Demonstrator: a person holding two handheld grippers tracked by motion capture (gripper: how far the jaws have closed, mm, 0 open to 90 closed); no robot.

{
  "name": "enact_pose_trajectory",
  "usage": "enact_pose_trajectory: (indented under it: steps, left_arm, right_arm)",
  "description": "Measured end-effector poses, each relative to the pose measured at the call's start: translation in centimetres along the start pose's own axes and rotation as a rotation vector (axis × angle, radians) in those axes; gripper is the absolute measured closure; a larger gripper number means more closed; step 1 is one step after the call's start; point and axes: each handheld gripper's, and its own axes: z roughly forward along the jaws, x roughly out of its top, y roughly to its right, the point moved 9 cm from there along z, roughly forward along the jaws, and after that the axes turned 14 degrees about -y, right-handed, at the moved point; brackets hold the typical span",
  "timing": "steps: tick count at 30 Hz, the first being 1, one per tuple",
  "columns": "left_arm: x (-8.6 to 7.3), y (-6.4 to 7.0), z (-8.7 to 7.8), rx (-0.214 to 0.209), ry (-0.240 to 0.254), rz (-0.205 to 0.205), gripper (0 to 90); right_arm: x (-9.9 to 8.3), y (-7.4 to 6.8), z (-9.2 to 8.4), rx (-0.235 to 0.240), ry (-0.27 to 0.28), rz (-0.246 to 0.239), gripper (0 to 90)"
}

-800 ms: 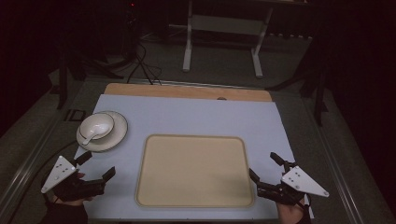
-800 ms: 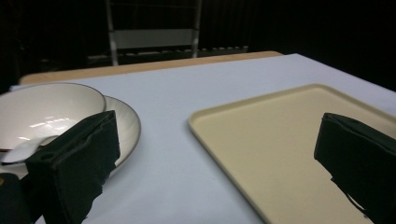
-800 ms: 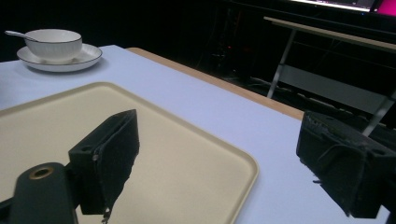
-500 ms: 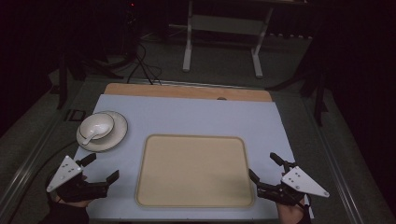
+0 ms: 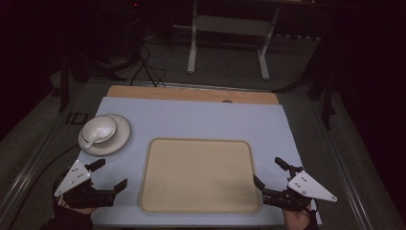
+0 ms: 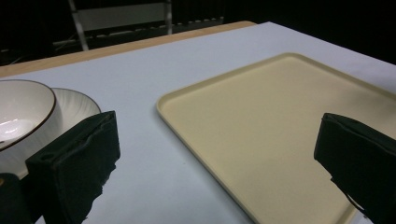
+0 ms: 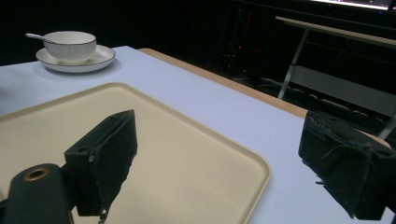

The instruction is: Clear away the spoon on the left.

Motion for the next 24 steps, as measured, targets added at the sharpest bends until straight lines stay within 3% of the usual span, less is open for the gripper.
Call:
enact_pose_trajectory:
  steps: [6, 10, 18, 24]
  left_arm:
    - [1.7, 0.8, -0.9, -0.015, 0.020, 0.038, 1.5]
    - [2.6, 0.9, -1.4, -0.016, 0.025, 0.043, 1.7]
    - [3.8, -0.1, -2.2, 0.019, 0.025, 0.046, 2.5]
    - [4.9, -2.0, -2.7, 0.057, 0.034, 0.017, 3.8]
  right_arm:
    - [0.0, 0.1, 0.0, 0.002, 0.007, 0.007, 11.0]
    - [0.0, 0.2, 0.0, 0.000, 0.004, 0.010, 11.0]
    - [0.1, 0.2, 0.0, 0.003, 0.009, 0.013, 11.0]
    - [0.1, 0.0, 0.1, 0.002, 0.003, 0.009, 11.0]
